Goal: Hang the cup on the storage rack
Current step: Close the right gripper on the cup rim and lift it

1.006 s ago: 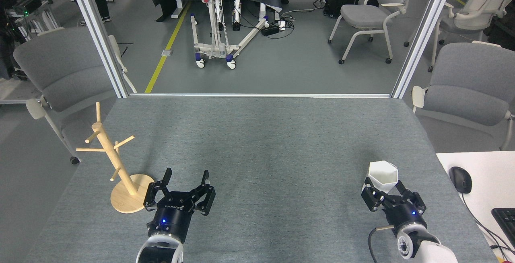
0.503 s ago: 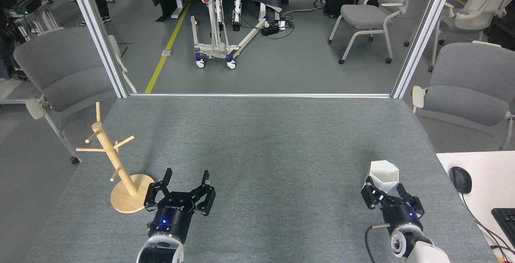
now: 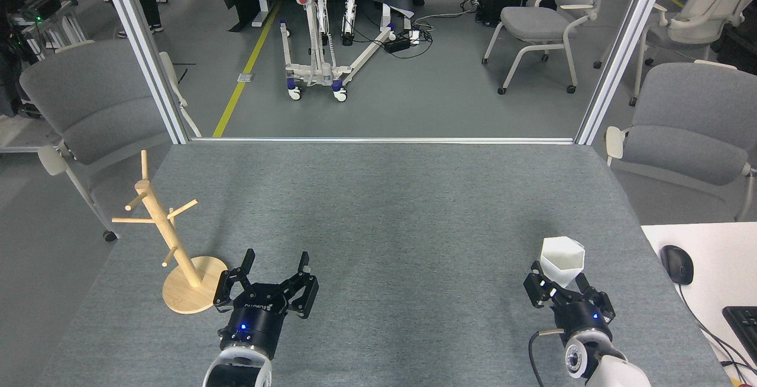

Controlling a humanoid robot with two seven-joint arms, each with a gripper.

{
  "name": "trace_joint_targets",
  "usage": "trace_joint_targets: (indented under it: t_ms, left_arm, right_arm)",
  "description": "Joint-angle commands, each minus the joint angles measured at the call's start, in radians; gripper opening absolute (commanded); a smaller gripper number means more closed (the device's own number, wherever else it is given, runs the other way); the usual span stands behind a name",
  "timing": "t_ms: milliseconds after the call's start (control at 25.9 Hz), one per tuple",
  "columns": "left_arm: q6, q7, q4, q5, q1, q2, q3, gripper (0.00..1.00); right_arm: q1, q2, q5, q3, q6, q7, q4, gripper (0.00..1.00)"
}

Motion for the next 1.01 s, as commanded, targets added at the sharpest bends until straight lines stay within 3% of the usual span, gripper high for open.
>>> trace_joint_targets:
  t_ms: [0, 967]
  left_arm:
    - [0.000, 0.000, 0.009, 0.000, -0.001, -0.001, 0.000, 0.99]
    - [0.001, 0.003, 0.050, 0.001, -0.023, 0.005, 0.002, 0.99]
  right_arm:
    - [-0.001, 0.008, 0.000, 0.001, 0.016, -0.002, 0.000, 0.99]
    - [-0.044, 0.002, 0.001, -0.002, 0.011, 0.001, 0.000, 0.99]
